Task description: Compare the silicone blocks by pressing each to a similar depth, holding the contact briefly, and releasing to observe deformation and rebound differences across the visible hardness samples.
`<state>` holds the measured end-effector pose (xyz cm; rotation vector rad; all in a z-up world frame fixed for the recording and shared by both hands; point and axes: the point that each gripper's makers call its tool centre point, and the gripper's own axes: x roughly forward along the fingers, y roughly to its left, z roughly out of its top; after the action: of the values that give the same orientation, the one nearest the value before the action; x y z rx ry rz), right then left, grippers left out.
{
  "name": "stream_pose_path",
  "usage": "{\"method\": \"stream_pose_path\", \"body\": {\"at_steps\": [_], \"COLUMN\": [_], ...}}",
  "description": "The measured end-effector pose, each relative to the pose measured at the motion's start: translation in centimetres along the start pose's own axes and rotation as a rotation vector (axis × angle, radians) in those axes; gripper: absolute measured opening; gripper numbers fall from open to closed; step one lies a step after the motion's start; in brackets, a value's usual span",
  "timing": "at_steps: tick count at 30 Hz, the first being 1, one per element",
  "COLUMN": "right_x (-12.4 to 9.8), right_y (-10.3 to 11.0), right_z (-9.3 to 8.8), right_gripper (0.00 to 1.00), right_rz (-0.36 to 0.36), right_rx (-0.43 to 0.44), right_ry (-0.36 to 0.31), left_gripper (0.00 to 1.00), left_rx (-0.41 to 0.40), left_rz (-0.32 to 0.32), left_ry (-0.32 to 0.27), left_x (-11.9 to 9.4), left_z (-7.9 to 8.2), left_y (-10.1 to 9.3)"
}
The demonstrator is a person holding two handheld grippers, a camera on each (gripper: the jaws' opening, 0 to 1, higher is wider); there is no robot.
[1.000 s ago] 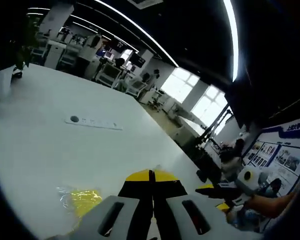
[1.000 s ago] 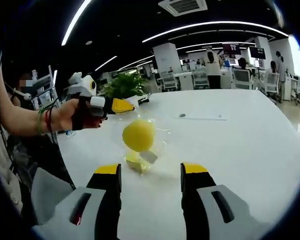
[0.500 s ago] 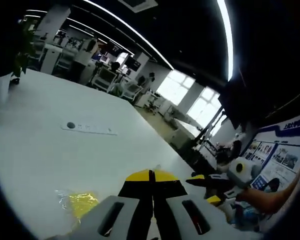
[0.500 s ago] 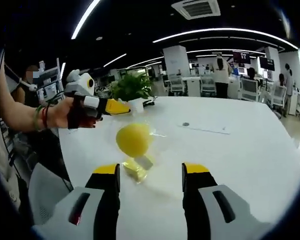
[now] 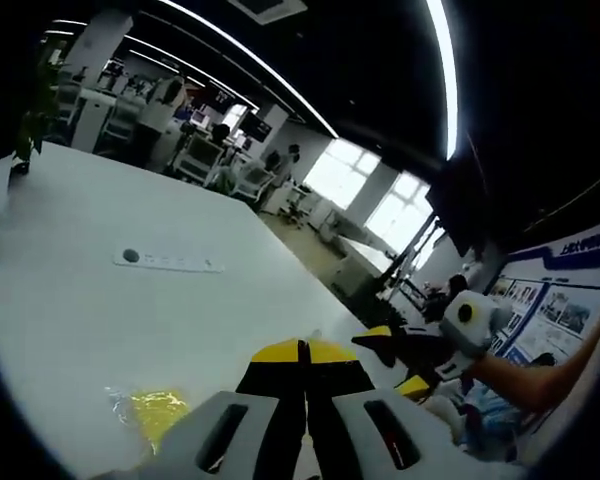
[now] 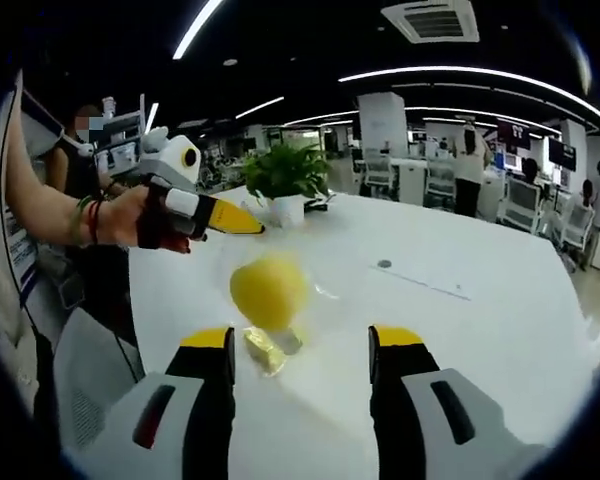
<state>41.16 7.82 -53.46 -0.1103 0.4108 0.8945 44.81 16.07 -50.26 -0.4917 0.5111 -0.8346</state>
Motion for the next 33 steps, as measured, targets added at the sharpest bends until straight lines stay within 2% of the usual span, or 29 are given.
{"method": "stream_pose_path", "body": {"at_steps": [8, 14, 22, 33], "right_x": [2.2, 3.9, 5.5, 7.6], "right_y": [0.7, 1.2, 1.6, 2.0], "right_z": [1.9, 2.5, 3.0, 2.3], "right_gripper": [0.51, 0.51, 0.5, 0.51], "right_rz": [0.094, 0.145, 0.186, 0.253], "right_rx": [-0.121, -0.182, -0.205, -0.268], "right_ry": [0.046, 0.077, 0.09, 0.162], "left_gripper": [0.0, 0.0, 0.0, 0.0], "left_rx": [0.01, 0.012, 0.008, 0.008], "left_rz": [-0.011, -0.023, -0.034, -0.053], "left_ry": [0.002, 0.01, 0.006, 0.014], "left_x": [0.1, 0.2, 0.5, 0.6], "left_z": [0.2, 0.2, 0.4, 0.4], "left_y": [-0.5, -0.6, -0.7, -1.0]}}
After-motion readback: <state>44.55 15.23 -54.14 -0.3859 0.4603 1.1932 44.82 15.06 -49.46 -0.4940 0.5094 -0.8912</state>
